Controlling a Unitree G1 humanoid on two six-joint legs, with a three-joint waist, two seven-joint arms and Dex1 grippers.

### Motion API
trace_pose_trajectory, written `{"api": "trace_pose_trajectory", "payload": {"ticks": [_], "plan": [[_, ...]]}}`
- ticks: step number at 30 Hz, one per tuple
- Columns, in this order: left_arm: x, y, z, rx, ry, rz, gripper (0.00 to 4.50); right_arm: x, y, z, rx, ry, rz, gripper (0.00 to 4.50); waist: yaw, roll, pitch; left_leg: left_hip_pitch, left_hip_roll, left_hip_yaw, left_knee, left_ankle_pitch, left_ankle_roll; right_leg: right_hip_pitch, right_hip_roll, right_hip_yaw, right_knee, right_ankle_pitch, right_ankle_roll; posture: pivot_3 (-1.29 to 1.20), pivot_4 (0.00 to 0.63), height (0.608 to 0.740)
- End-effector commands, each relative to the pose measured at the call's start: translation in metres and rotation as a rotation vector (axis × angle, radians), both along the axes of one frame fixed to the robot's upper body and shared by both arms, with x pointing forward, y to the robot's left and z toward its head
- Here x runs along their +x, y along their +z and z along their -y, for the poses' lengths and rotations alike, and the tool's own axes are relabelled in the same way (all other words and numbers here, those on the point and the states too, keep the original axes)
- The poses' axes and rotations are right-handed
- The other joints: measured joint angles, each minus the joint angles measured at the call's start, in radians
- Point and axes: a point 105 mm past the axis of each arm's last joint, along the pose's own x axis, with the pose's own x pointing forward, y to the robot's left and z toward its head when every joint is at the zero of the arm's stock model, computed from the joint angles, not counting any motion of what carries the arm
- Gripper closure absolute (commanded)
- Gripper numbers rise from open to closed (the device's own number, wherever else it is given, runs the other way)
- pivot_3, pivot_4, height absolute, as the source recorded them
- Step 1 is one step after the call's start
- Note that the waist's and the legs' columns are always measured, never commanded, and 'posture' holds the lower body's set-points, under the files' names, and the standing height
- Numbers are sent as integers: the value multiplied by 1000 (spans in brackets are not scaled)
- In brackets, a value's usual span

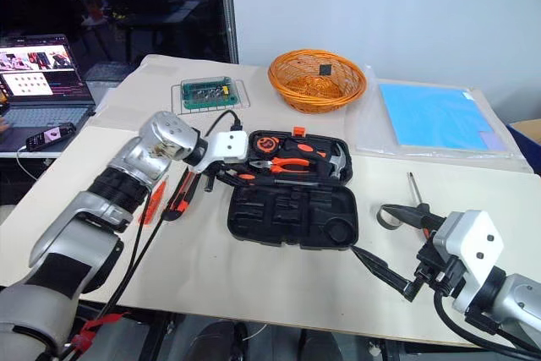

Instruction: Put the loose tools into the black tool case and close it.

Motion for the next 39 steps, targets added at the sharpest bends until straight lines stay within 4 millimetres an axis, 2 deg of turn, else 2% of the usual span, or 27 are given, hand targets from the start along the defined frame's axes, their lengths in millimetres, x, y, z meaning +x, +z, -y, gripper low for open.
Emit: {"api": "trace_pose_trajectory", "payload": {"ticks": [1,6,11,20,22,23,25,28,30,31,32,35,36,39], "plan": [[3,5,7,45,-18,46,3479,-3,9,-3,-21,-6,68,0,1,0,0,0,0,0,0,0,0,0,0,0,0,0,1,0,150,740],[3,-2,11,72,13,22,3479,-3,8,-4,-16,-12,69,0,1,0,0,0,0,-2,1,0,0,1,0,0,0,0,1,0,150,740],[12,-2,17,60,80,31,3479,-3,8,-3,-16,-13,68,0,1,0,0,1,0,-3,1,0,0,2,0,-1,1,-1,1,0,150,740],[19,-3,14,81,54,76,3479,-6,6,-1,-21,-10,63,0,0,0,0,1,0,-3,2,0,0,2,0,-1,1,0,1,0,150,740],[19,14,17,-16,45,86,2620,-8,7,-1,-24,-6,65,0,0,0,0,1,0,-3,2,0,0,3,0,-1,1,0,1,0,150,740],[18,24,20,-80,39,82,2435,-9,7,-1,-25,-5,66,0,0,0,0,1,0,-3,2,0,0,3,0,-1,1,0,1,0,150,740],[11,42,24,-202,34,30,1651,-9,7,-1,-27,-5,67,0,0,0,0,1,0,-3,2,0,0,2,0,-1,2,0,1,0,150,740],[-3,54,23,-330,39,-74,1651,-10,8,-1,-27,-7,68,0,-1,1,0,0,0,-4,2,0,0,2,-1,-1,2,-1,1,0,150,740],[-12,57,24,-431,87,-157,2393,-10,8,0,-26,-9,67,0,-2,1,0,1,0,-4,2,0,0,2,-1,-1,2,-1,2,0,150,740],[-14,54,27,-482,112,-165,2928,-10,7,0,-24,-8,65,0,-2,2,0,1,0,-4,2,0,0,2,-1,-1,3,-2,2,0,150,740],[-15,50,30,-514,140,-165,3133,-9,6,1,-23,-8,63,0,-2,3,0,1,0,-4,2,0,0,2,-1,-1,4,-2,3,0,150,740],[-11,36,40,-620,262,-91,4244,-7,5,2,-16,-20,63,0,1,4,-1,2,0,-5,2,0,1,3,-1,0,5,-2,3,0,150,740],[-8,31,42,-641,310,-68,4424,-6,5,3,-11,-29,65,0,3,4,-1,2,-1,-5,3,0,1,3,-1,-1,6,-2,3,0,150,740],[-5,15,47,-672,412,-9,4424,-4,5,3,-5,-39,69,0,2,3,-1,2,-1,-6,6,0,1,3,-1,-1,9,-2,3,0,150,740]]}}
